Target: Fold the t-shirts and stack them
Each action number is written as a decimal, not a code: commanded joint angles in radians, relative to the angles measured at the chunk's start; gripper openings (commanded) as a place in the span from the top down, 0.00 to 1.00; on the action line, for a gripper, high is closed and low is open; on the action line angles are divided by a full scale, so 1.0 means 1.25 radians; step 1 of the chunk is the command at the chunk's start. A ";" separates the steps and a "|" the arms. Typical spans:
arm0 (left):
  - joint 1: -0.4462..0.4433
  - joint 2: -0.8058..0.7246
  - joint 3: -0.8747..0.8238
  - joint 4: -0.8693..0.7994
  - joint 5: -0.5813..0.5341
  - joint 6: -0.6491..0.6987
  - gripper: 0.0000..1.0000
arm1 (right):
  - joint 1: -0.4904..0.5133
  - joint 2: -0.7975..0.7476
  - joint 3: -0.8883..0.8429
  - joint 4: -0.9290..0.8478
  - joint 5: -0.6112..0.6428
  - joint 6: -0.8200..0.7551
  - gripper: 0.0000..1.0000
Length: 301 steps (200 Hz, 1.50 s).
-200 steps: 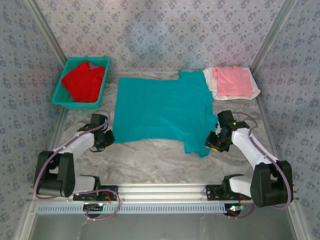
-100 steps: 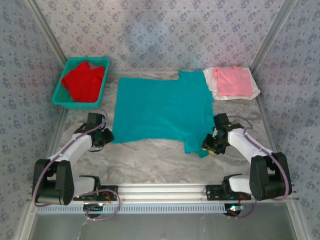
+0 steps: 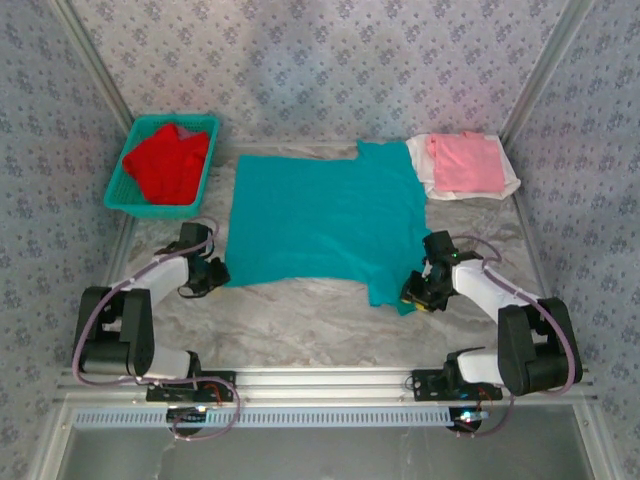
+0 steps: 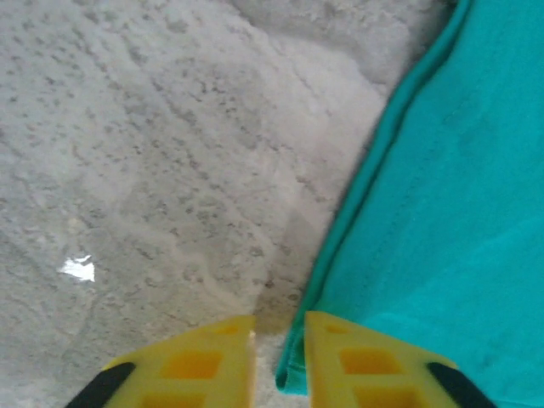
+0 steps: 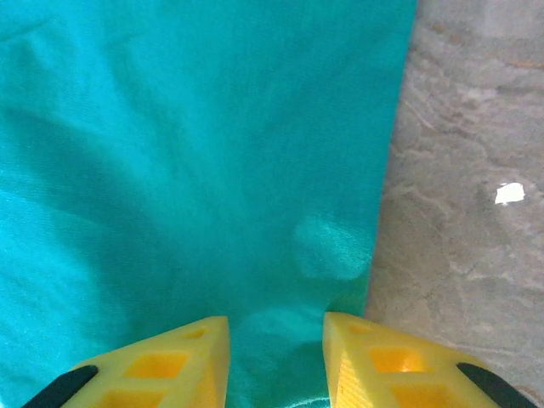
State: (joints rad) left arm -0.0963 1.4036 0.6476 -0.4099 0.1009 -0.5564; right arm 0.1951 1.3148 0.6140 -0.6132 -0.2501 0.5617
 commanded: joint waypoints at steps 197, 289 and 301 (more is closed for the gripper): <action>-0.036 -0.125 0.039 -0.069 -0.008 -0.005 1.00 | 0.001 -0.032 -0.034 0.035 -0.007 0.048 0.68; -0.023 -0.140 0.021 -0.066 -0.015 -0.006 1.00 | 0.010 -0.047 -0.048 0.032 0.009 0.076 0.91; -0.020 -0.147 0.024 -0.071 -0.012 -0.008 1.00 | 0.005 -0.077 -0.040 -0.003 0.026 0.075 0.89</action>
State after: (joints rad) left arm -0.1310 1.2453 0.6697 -0.4717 0.0925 -0.5621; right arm 0.2100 1.2793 0.5667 -0.5369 -0.2485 0.6422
